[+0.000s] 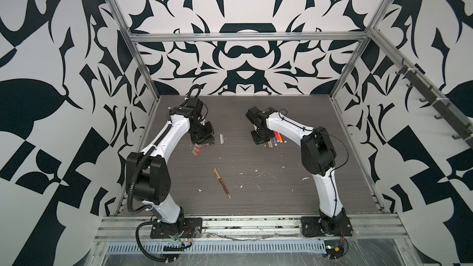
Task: Remove pen caps from pens
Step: Place the pen at the center of the table, then pick up the pen from the bottom-center of the table.
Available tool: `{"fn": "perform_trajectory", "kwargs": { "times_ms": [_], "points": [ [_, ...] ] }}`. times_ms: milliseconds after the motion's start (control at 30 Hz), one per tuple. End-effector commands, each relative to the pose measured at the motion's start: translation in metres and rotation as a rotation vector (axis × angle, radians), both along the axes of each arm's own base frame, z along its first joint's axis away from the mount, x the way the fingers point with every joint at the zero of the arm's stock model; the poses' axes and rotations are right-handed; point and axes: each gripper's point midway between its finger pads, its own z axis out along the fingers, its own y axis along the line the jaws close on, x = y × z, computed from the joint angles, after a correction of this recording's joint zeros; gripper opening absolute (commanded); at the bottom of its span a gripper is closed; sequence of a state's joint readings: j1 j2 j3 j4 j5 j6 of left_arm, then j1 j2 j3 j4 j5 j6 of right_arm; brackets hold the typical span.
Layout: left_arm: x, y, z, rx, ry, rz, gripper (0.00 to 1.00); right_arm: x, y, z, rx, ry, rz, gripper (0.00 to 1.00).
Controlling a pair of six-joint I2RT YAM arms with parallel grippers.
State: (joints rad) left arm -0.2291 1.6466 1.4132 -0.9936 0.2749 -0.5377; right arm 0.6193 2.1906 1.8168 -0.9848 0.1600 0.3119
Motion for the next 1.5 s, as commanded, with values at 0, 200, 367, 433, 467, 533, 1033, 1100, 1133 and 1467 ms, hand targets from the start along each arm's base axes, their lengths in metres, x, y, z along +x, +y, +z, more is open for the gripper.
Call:
{"fn": "perform_trajectory", "kwargs": {
  "times_ms": [0, 200, 367, 433, 467, 533, 1033, 1100, 1133, 1467],
  "points": [
    [-0.008, 0.004, 0.009, -0.008, 0.010, -0.014, 0.23, 0.001, 0.000, 0.010, -0.020, -0.009, -0.007, 0.08],
    [-0.008, 0.006, 0.010, -0.010, 0.018, -0.022, 0.23, 0.007, -0.007, 0.004, -0.080, -0.015, -0.014, 0.20],
    [-0.009, 0.008, 0.008, -0.012, 0.028, -0.021, 0.23, 0.008, -0.010, 0.003, -0.100, -0.023, -0.015, 0.28],
    [-0.010, 0.007, 0.008, -0.015, 0.029, -0.025, 0.23, 0.008, -0.011, 0.004, -0.102, -0.022, -0.016, 0.29],
    [-0.010, 0.007, 0.008, -0.016, 0.030, -0.025, 0.23, 0.008, -0.011, 0.005, -0.101, -0.024, -0.017, 0.29],
    [-0.011, 0.007, 0.009, -0.017, 0.028, -0.025, 0.23, 0.007, -0.012, 0.007, -0.101, -0.025, -0.019, 0.29],
    [-0.009, -0.013, -0.003, -0.188, 0.031, 0.057, 0.26, -0.060, 0.033, 0.052, 0.084, -0.059, 0.025, 0.27],
    [-0.008, -0.013, -0.002, -0.207, 0.015, 0.081, 0.27, -0.079, 0.044, 0.056, 0.115, -0.059, 0.043, 0.26],
    [-0.009, -0.012, -0.003, -0.212, 0.014, 0.092, 0.27, -0.090, 0.051, 0.056, 0.135, -0.056, 0.060, 0.26],
    [-0.004, -0.012, -0.006, -0.259, -0.033, 0.172, 0.27, -0.193, 0.120, 0.048, 0.262, 0.011, 0.237, 0.25]
  ]
}}
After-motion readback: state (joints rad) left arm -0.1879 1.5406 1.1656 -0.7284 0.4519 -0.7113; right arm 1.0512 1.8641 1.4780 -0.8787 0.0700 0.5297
